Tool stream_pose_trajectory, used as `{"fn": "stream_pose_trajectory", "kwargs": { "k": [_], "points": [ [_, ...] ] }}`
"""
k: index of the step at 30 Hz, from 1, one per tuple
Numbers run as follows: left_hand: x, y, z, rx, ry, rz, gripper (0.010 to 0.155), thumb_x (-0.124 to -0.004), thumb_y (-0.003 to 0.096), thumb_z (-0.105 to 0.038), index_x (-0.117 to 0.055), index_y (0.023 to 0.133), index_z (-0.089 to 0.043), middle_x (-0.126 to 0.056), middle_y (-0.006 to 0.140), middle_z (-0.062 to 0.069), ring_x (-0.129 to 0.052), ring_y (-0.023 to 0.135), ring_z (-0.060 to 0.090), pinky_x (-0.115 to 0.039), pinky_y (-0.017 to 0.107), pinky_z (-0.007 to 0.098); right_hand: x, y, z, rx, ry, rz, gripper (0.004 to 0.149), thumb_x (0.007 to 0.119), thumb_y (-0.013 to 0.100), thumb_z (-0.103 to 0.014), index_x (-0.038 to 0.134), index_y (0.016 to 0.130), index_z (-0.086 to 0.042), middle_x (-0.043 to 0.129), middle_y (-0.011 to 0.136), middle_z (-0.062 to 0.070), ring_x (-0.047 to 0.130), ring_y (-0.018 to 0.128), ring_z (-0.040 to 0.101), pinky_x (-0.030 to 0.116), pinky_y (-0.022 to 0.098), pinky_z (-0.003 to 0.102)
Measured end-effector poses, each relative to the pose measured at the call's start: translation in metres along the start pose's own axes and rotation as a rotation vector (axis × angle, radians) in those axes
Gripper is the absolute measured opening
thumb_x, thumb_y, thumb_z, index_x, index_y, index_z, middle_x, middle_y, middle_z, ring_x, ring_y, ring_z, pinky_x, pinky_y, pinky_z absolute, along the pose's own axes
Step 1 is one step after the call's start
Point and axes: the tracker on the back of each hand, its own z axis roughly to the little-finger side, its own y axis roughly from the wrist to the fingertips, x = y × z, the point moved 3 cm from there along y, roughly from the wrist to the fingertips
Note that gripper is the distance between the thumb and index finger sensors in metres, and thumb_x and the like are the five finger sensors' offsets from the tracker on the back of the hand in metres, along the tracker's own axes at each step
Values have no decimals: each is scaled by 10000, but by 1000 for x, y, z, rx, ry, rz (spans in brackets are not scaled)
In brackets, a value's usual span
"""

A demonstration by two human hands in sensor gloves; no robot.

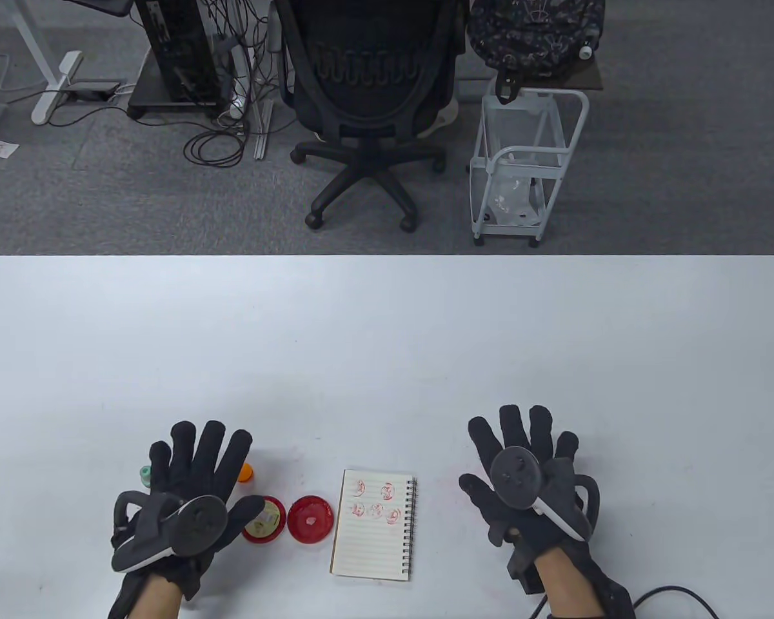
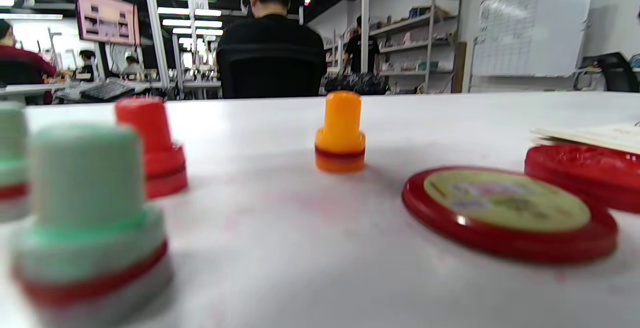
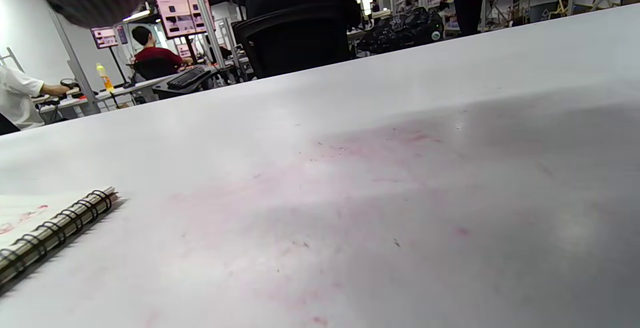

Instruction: Stamp reward stamp onto notebook

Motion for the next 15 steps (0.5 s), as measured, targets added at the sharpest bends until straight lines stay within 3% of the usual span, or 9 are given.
{"fn": "stream_pose_trajectory", "kwargs": {
  "k": [3,10,15],
  "points": [
    [-3,1,-1,3,2,32,896,-487,561,-713,-108,1226,-249,-45,1260,213,-6,1038,668,-137,690,847,2,-1,-1,7,-55,-18,799,639,410,-646,194,1042,-444,1,1137,-42,-120,1024,391,31,674,744],
    [12,-1,-7,-22,72,-96,878,-518,558,-698,-189,1232,-242,-139,1267,210,-80,1055,660,-187,702,839,6,6,1,34,-71,-64,799,625,408,-652,162,1028,-452,-30,1122,-61,-154,1009,364,13,673,732],
    [12,-2,-6,-9,80,-98,869,-532,561,-688,-213,1232,-237,-166,1266,212,-106,1055,663,-198,704,835,9,8,-1,27,-78,-86,794,622,414,-648,155,1026,-453,-31,1123,-55,-152,1007,375,18,675,732]
  ]
}}
